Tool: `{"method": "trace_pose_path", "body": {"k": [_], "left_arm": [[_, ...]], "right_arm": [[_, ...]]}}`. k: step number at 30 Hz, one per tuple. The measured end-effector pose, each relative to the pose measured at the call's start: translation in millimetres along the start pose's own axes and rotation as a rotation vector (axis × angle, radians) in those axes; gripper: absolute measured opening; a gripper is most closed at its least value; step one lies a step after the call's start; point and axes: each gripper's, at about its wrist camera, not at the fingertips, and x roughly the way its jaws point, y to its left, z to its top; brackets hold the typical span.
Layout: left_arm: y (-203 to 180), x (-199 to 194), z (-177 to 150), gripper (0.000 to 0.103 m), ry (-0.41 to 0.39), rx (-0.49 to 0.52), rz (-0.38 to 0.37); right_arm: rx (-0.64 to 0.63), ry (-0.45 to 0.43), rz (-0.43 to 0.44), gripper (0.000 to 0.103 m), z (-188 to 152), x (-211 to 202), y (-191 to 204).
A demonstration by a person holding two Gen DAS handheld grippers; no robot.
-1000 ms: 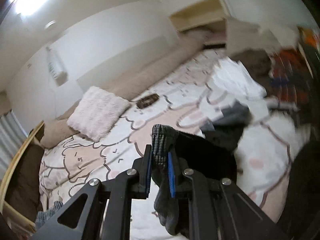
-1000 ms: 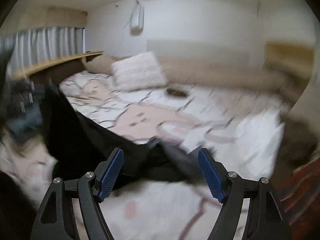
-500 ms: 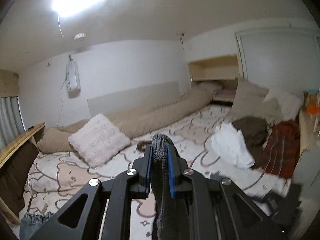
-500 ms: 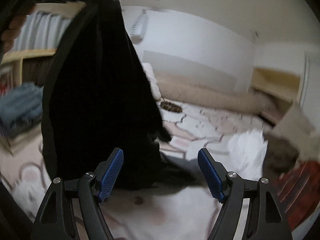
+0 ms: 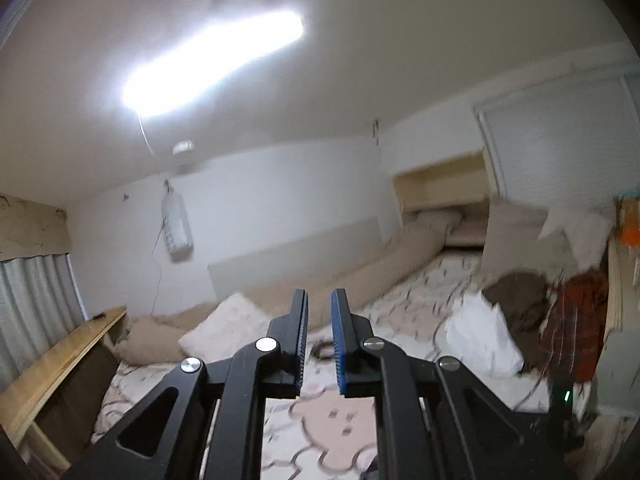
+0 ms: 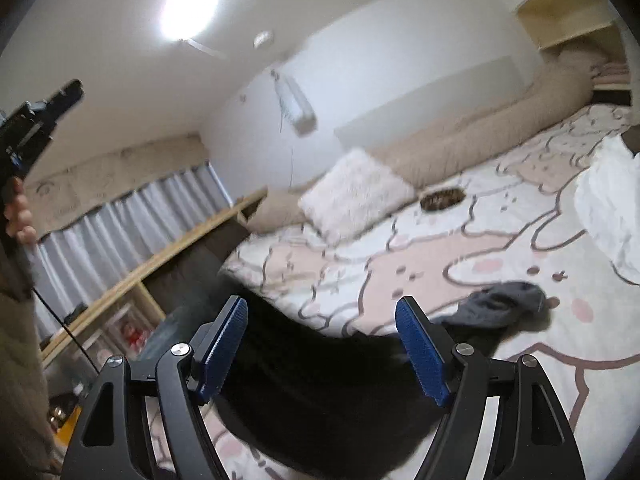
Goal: Fold clothes
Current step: 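Grasp the waistband with the right tool beside the left tool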
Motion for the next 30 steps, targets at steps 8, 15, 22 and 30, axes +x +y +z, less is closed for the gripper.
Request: {"method": "trace_pose_path", "body": {"k": [8, 15, 22, 30], "left_arm": [[-38, 53, -133, 0.023, 0.467, 0.150, -0.190], [-73, 113, -233, 0.050, 0.726, 0.205, -0.405], [-63, 181, -267, 0.058, 0.836, 0.038, -0.563], [-59, 215, -300, 0.058, 1.008, -0.040, -0.722]], "right_arm": [[0.077, 0.106, -0.008, 0.077, -24, -4, -10], [0.208, 0.240, 0.103, 0.077, -45, 20, -23], [0.048, 0.439, 0.180, 0.036, -73, 83, 29], [0.005, 0.809, -0.049, 0.012, -161, 133, 24]]}}
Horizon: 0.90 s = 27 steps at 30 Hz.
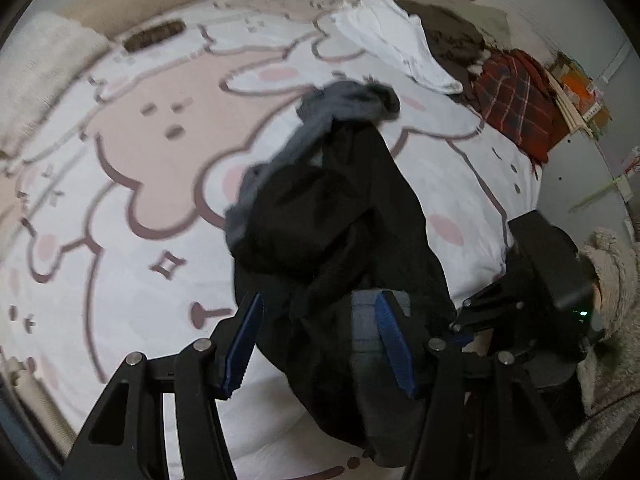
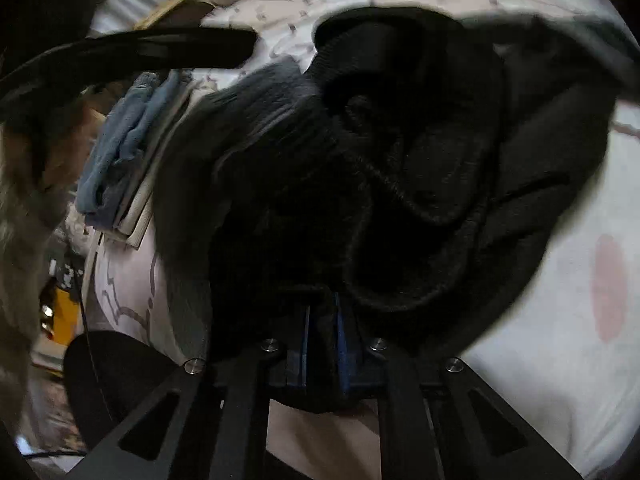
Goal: Fold clothes
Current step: 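Grasp the waistband with the right tool beside the left tool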
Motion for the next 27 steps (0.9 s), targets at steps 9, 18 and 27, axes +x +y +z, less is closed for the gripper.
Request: {"method": "trace_pose_path", "body": {"k": [9, 18, 27], "left_arm": [[-40, 14, -10, 0.058, 0.085, 0.110, -0.158], [-45, 9, -10, 0.058, 0.086, 0.019, -0.128], [-24, 20, -13, 0.076, 0.162, -0.104, -0.284]], "right_arm": [[0.046, 0.000, 0.024, 0.012, -16, 2, -7], [-0.003, -0.016, -0.014, 0.012, -19, 4, 2], [-0.040, -0.025, -0.038, 0.012, -22, 7, 6]]}}
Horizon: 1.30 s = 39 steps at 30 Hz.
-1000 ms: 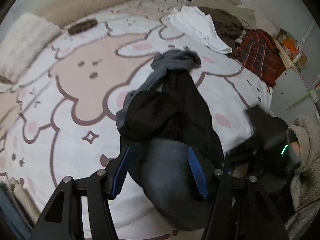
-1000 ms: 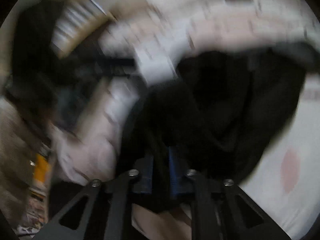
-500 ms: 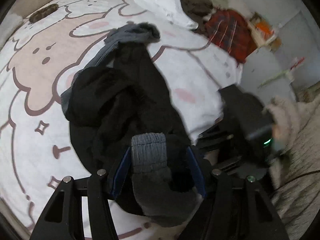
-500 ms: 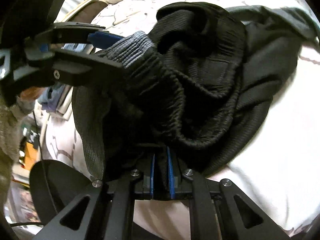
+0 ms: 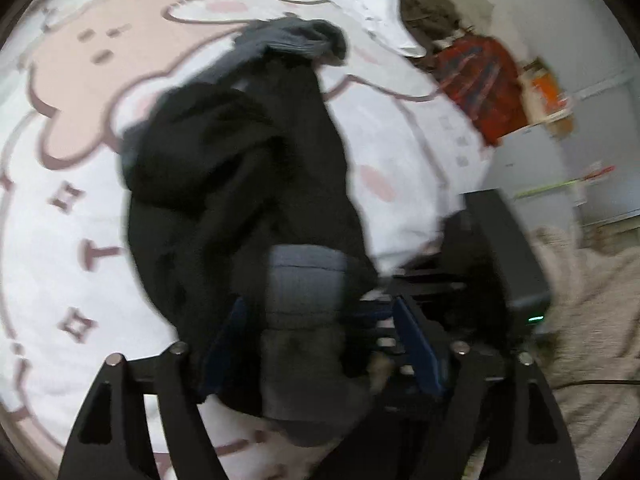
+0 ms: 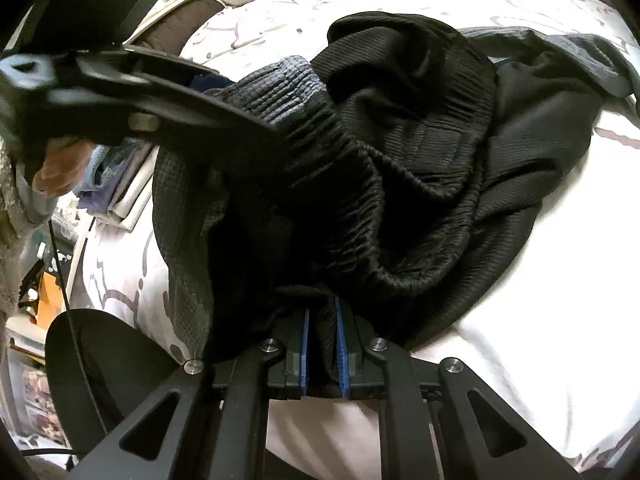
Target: Fold clothes
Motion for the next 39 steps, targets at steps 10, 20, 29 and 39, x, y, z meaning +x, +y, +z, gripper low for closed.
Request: {"method": "trace_pose_path", "body": {"k": [10, 20, 29, 39], "left_arm": [[-6, 5, 6, 0.043, 0.009, -0.030, 0.112], [-43, -53, -34, 0.015, -0.291, -0.078, 0.427], [-93, -167, -71, 0.014, -0.630, -0.042, 0.824], [-166, -224, -74, 0.014, -0.836, 0.157, 1.072]], "right_arm": [[-0.006, -0.003, 0.000, 0.012, 0, -1, -1], [0.019, -0.146, 0.013, 0.012, 2, -38, -2], [0.027, -0.486, -0.074, 0.082, 2, -109, -6], [-0.029, -0.646, -0.166, 0.075, 9, -141, -3]]}}
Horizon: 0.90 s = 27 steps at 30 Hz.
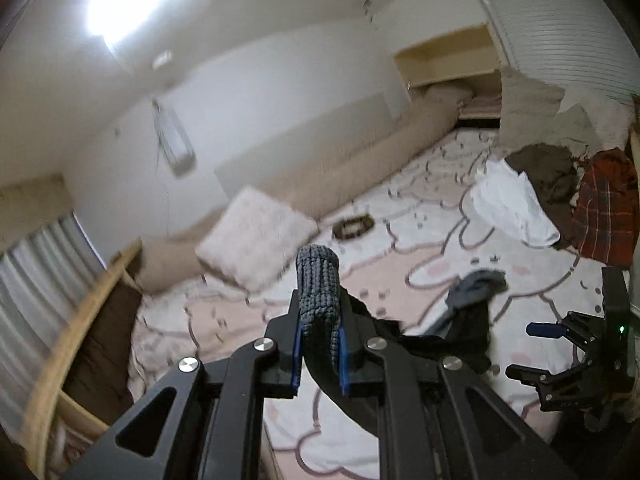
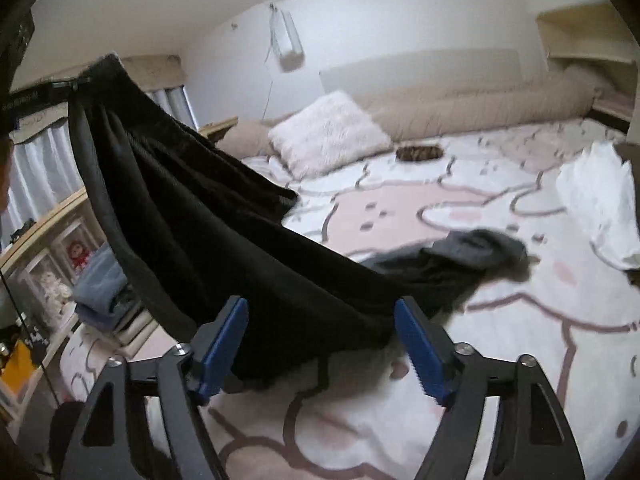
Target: Fold clothes
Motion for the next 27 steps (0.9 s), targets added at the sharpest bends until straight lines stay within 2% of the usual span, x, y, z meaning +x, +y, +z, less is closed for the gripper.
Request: {"method": "trace_pose_path", "body": {"k": [3, 7, 11, 13, 14, 15, 16, 19, 22, 27], "left_arm": [[-6, -19, 12, 0.014, -0.056, 0.039, 0.008], [-2, -41, 28, 0.014, -0.107, 0.072, 0.033], [7, -61, 45, 0.014, -0.144, 0.083, 0.072], [13, -67, 51, 0.014, -0.161, 0.079, 0.095], [19, -68, 55, 0.014, -0.164, 0.065, 0.104], [24, -68, 58, 0.014, -0.167, 0.051, 0.114], [30, -68, 62, 0.014, -0.169, 0.037, 0.123], [43, -60, 71, 0.014, -0.159, -0.013, 0.132], [51, -53, 77, 0.014, -0.149, -0.079, 0.086], [47, -56, 88, 0.014, -0.178, -0.127, -0.001]], "right_arm": [[0.025, -0.083, -0.008, 0.075, 16, -18, -4], [-0.066, -0.163, -0.097, 0.075, 45, -25, -3], [-0.032, -0.169, -0.131, 0.075, 72, -8, -14], [-0.040, -0.105, -0.123, 0.075, 80, 15, -13], [-0.056, -0.055, -0.103, 0.075, 81, 27, -8], [-0.082, 0.011, -0.052, 0.063, 78, 38, 2], [-0.107, 0.061, 0.000, 0.057, 73, 46, 14], [-0.248, 0.046, 0.166, 0.057, 43, 24, 69], [-0.369, 0.073, 0.311, 0.057, 11, 0, 124], [-0.396, 0.139, 0.471, 0.057, -11, -17, 169]]}}
